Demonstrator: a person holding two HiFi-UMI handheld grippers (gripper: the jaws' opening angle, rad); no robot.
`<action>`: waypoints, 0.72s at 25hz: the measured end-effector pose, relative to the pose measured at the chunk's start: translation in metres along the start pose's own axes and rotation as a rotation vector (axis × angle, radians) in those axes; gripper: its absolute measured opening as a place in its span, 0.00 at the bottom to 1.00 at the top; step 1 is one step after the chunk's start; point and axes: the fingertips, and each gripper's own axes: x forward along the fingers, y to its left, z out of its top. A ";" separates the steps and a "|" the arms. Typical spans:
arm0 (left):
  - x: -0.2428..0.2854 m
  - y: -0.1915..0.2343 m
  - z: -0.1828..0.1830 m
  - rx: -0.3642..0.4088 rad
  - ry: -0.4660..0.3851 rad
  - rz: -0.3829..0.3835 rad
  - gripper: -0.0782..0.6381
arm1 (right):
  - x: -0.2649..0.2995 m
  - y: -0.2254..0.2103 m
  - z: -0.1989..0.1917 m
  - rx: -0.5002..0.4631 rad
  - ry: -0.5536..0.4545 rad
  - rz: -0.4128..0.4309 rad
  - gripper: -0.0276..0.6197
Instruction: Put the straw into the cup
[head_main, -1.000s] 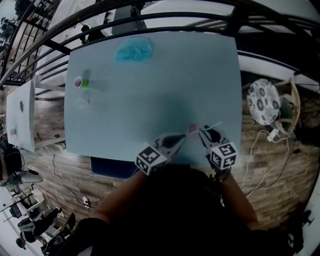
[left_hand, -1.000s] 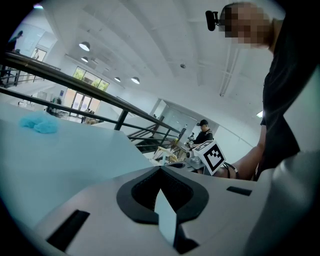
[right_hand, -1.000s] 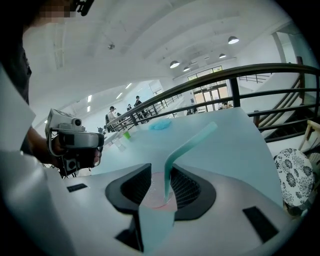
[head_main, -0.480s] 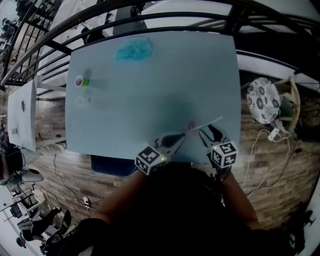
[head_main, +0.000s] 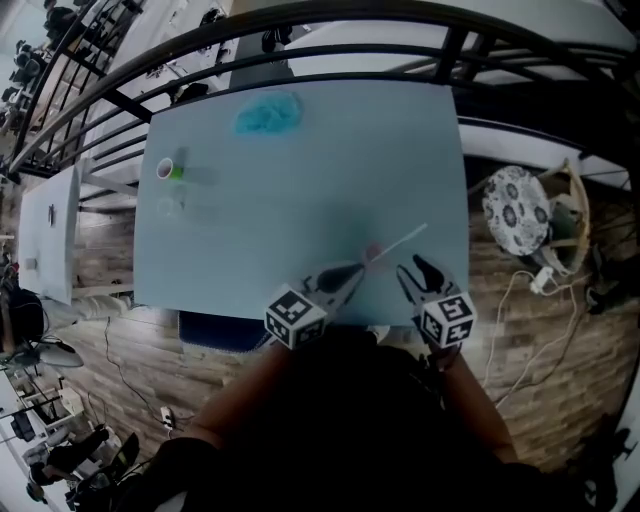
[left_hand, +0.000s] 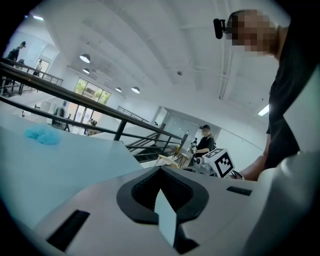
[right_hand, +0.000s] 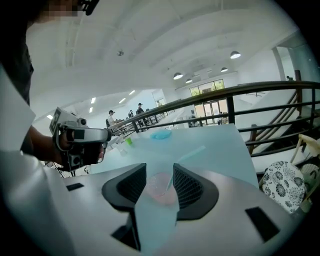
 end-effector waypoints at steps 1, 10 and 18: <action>-0.003 -0.005 0.003 0.015 -0.008 0.003 0.12 | -0.008 0.004 0.006 -0.018 -0.024 0.000 0.31; -0.014 -0.063 0.028 0.113 -0.058 -0.021 0.12 | -0.098 0.057 0.082 -0.107 -0.248 0.076 0.06; -0.034 -0.117 0.021 0.142 -0.103 0.017 0.12 | -0.164 0.085 0.080 -0.124 -0.326 0.137 0.06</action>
